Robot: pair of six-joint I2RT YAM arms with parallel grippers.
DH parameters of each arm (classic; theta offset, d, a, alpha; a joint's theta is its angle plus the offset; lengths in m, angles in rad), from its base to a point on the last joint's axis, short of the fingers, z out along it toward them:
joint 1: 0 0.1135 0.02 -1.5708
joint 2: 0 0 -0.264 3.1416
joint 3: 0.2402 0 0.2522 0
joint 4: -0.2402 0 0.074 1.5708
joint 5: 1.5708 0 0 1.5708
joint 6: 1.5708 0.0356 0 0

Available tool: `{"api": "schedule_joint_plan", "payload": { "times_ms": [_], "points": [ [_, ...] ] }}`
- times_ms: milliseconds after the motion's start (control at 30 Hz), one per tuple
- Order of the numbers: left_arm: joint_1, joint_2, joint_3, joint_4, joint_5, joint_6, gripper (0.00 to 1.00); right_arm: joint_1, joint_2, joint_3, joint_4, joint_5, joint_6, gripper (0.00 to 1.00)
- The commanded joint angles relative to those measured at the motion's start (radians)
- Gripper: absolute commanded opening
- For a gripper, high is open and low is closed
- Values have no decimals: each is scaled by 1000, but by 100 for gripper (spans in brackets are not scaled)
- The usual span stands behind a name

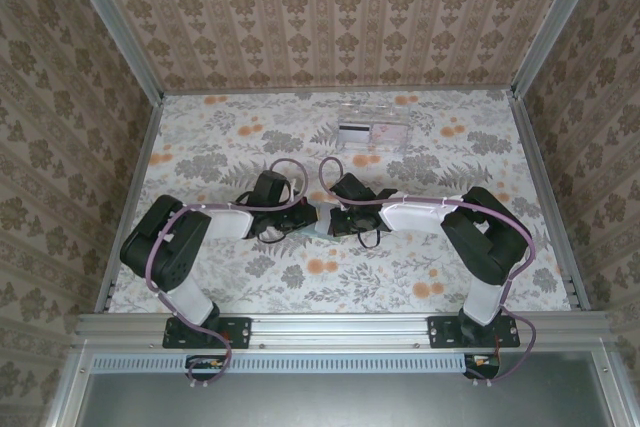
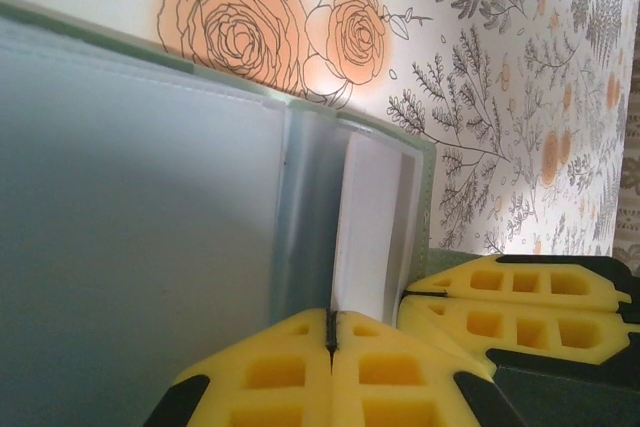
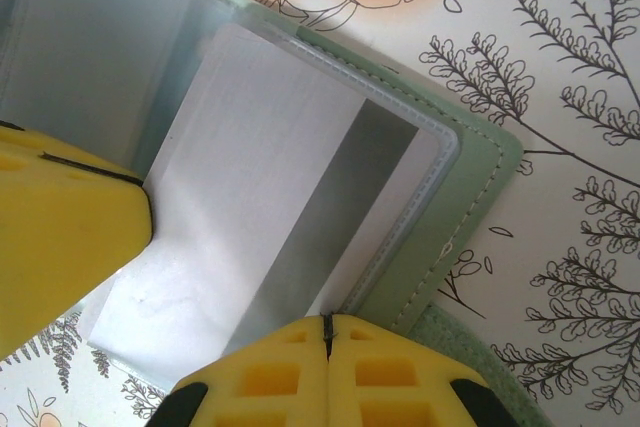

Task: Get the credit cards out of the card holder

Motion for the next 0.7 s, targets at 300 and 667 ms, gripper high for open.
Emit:
{"api": "schedule_joint_plan", "payload": {
  "times_ms": [300,667],
  "points": [
    [52,-8,-43,3,18,9,0,-3,32,-21,-18,0,31,1],
    [77,-29,-49,-20,16,32,0,-2,27,-21,-23,1,31,1]
  ]
}}
